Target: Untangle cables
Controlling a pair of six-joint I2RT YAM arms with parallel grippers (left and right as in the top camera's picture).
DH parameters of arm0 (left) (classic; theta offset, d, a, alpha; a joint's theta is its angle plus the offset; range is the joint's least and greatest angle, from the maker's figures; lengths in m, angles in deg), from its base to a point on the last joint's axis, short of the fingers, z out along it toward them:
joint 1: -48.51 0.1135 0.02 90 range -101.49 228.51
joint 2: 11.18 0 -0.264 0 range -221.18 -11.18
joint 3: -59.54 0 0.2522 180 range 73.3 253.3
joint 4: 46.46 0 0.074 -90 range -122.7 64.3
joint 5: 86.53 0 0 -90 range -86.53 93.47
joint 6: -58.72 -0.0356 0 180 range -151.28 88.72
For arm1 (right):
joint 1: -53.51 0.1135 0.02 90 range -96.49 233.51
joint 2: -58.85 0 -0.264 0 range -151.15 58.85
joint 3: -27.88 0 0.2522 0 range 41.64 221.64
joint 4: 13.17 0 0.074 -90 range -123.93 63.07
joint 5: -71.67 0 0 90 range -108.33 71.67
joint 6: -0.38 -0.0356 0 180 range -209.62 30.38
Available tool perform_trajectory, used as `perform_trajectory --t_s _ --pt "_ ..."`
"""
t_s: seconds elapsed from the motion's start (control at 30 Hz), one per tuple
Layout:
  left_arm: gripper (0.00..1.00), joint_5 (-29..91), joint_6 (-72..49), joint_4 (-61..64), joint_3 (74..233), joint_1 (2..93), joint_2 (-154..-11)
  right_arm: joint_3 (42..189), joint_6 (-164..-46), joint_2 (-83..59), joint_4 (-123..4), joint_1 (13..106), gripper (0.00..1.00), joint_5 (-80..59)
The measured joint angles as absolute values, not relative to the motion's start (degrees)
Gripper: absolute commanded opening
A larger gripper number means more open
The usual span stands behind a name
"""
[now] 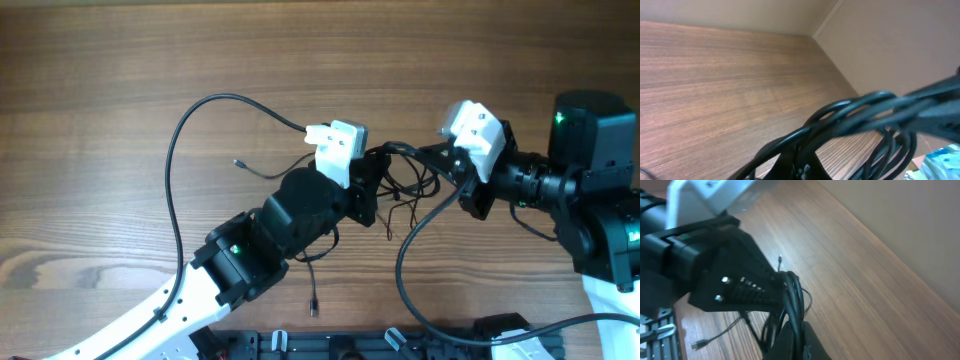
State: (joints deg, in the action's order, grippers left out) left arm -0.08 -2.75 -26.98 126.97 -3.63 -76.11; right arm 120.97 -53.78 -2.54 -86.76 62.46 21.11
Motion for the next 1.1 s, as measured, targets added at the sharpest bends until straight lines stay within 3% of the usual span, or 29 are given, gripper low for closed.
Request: perform_trajectory --t_s 0.43,0.7,0.73,0.77,0.8,0.83,0.9,1.1 --pt "0.04 -6.77 -1.61 -21.93 128.8 -4.43 -74.06 120.87 -71.7 5.11 -79.88 63.23 0.04 0.35" --pt "0.04 -12.11 0.9 -18.89 128.78 -4.41 -71.87 120.87 -75.18 5.2 -77.23 63.23 0.04 -9.75" --pt "0.04 -11.71 0.51 -18.92 128.78 -4.41 -71.8 120.87 -74.76 5.2 -75.94 63.23 0.18 -10.5" --pt "0.04 -11.14 -0.1 -18.92 128.78 -4.41 -71.7 120.87 -74.48 5.22 -74.83 63.23 0.57 -10.95" --pt "0.04 -10.77 -0.52 -18.89 128.78 -4.39 -71.61 120.87 -74.52 5.24 -74.67 63.23 0.74 -11.11" --pt "0.04 -10.82 -0.8 -18.26 128.74 -4.33 -71.52 120.89 -73.91 5.33 -74.19 63.03 0.85 -12.03" --pt "0.04 -10.82 -1.26 -17.74 128.32 -4.0 -71.5 120.91 -73.87 5.77 -75.16 62.57 0.94 -12.68" --pt "0.04 -10.82 -1.9 -19.48 128.12 -3.98 -71.5 120.97 -73.28 6.1 -80.88 62.57 0.96 -12.79"
